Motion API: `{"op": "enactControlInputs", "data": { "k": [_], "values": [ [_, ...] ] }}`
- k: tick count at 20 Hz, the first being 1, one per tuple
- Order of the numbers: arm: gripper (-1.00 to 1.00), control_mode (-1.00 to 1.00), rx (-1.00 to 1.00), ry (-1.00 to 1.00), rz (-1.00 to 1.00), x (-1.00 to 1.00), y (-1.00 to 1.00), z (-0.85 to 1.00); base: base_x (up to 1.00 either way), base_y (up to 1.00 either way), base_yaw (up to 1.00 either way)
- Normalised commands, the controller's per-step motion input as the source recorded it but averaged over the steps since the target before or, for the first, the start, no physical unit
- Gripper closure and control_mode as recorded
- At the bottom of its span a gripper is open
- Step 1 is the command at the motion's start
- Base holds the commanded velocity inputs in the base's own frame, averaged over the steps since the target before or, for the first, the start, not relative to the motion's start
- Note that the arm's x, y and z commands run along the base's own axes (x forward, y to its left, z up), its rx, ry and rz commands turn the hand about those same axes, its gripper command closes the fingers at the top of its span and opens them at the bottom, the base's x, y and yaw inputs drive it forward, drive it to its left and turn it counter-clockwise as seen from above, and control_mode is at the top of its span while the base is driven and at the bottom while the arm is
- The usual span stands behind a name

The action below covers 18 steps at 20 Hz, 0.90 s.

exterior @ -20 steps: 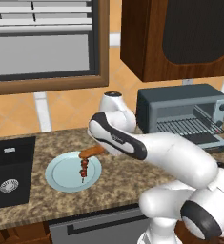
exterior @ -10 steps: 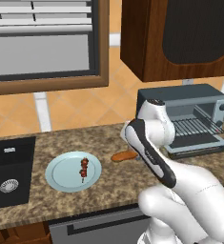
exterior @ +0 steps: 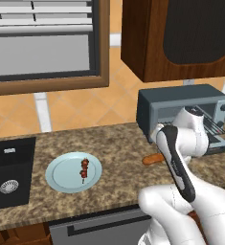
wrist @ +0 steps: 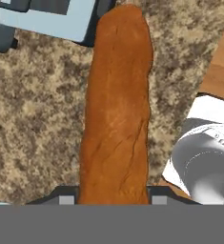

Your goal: Pick up the kebab skewer and baguette bread, and place them inside the toaster oven. Close the toaster oven door and start by setting the timer.

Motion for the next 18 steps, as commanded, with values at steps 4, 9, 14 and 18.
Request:
{"op": "enactControlInputs", "data": {
  "k": [4, 9, 14, 18],
  "values": [
    [1.00, -1.00, 0.00, -0.09, -0.06, 0.00, -0.98, 0.17, 0.00, 0.00, 0.00],
    [1.00, -1.00, 0.00, -0.13, -0.04, 0.00, -0.92, 0.24, 0.00, 0.00, 0.00],
    [1.00, -1.00, 0.00, -0.18, -0.01, 0.07, -0.83, 0.24, 0.00, 0.00, 0.00],
    [1.00, -1.00, 0.06, -0.11, 0.00, 0.54, -0.77, 0.26, 0.00, 0.00, 0.00]
  ]
}}
